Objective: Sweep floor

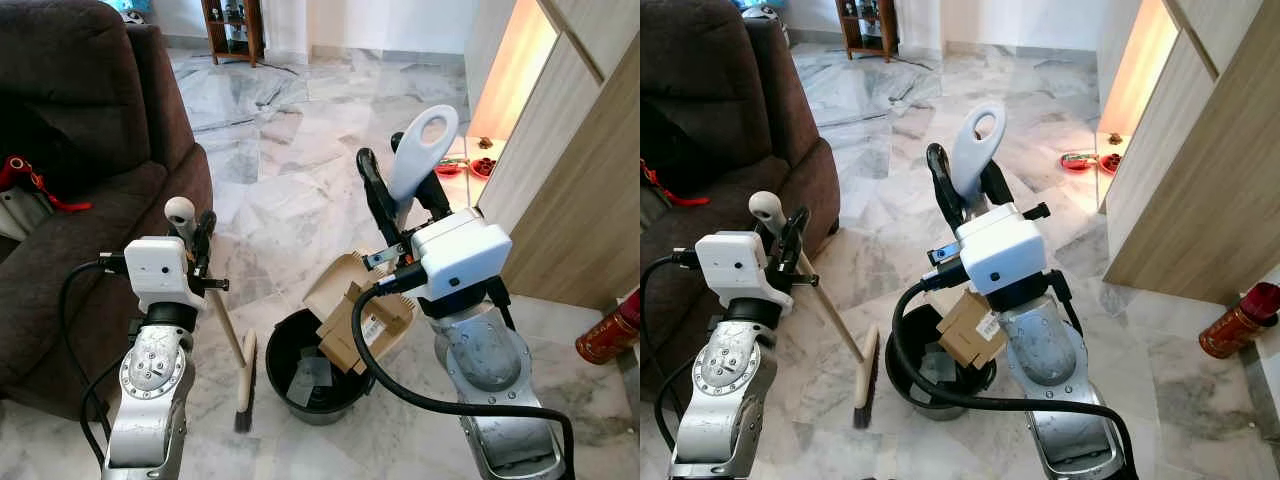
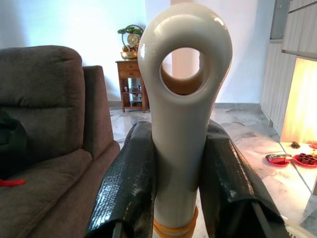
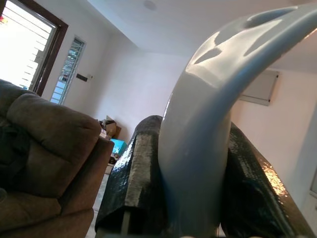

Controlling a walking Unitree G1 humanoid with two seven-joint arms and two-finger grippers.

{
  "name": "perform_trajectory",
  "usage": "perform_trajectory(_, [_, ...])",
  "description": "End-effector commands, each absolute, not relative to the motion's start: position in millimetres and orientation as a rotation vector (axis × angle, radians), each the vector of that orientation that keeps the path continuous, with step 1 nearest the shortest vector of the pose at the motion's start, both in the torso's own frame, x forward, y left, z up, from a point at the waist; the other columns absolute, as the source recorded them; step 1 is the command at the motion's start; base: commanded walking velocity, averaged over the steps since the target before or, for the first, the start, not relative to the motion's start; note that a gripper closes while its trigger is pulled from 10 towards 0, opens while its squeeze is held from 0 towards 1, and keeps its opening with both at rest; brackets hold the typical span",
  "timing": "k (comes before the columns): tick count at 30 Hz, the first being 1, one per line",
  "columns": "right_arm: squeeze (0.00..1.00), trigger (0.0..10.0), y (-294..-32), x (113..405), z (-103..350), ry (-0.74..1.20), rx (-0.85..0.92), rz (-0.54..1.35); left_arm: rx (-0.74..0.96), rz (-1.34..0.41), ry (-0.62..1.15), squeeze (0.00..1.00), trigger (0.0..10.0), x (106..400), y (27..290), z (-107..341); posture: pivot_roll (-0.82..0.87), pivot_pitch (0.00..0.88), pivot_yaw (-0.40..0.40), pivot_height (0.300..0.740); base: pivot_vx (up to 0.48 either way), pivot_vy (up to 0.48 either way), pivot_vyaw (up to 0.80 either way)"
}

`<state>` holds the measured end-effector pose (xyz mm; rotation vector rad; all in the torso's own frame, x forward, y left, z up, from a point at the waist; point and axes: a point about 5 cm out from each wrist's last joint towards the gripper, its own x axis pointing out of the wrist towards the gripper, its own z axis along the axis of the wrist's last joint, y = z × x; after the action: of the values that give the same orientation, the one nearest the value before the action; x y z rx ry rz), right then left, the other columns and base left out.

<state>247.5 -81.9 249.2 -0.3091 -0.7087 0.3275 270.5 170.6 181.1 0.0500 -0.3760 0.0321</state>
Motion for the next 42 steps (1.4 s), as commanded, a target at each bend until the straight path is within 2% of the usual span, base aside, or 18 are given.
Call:
perform_trajectory(1, [0.0, 10.0, -82, 237, 269, -0.804, -0.254, 0.312, 0.061, 0.023, -0.432, 0.0, 10.0, 269, 170, 191, -0.02, 0.12, 0.029, 0.74, 0.0, 0.0, 0.0])
perform_trajectory(3, [0.0, 10.0, -88, 242, 270, -0.763, -0.16, 0.269, 0.061, 0.023, -0.434, 0.0, 10.0, 270, 169, 191, -0.02, 0.121, 0.027, 0.74, 0.0, 0.0, 0.0])
perform_trajectory(17, [0.0, 10.0, -89, 244, 274, -0.818, -0.282, 0.267, 0.06, 0.021, -0.438, 0.0, 10.0, 270, 168, 192, -0.02, 0.115, 0.025, 0.74, 0.0, 0.0, 0.0])
perform_trajectory(22, [0.0, 10.0, -95, 247, 277, -0.836, -0.319, 0.204, 0.063, 0.025, -0.439, 0.0, 10.0, 270, 169, 192, -0.01, 0.116, 0.024, 0.74, 0.0, 0.0, 0.0])
perform_trajectory(29, [0.0, 10.0, -115, 257, 273, -0.806, -0.396, 0.072, 0.06, 0.021, -0.437, 0.0, 10.0, 271, 168, 192, -0.02, 0.116, 0.022, 0.74, 0.0, 0.0, 0.0])
perform_trajectory(32, [0.0, 10.0, -133, 263, 270, -0.769, -0.387, -0.013, 0.06, 0.02, -0.436, 0.0, 10.0, 269, 169, 192, -0.02, 0.117, 0.023, 0.74, 0.0, 0.0, 0.0])
perform_trajectory(42, [0.0, 10.0, -170, 268, 247, -0.677, -0.494, -0.128, 0.064, 0.017, -0.428, 0.0, 10.0, 268, 170, 190, -0.02, 0.121, 0.025, 0.74, 0.0, 0.0, 0.0])
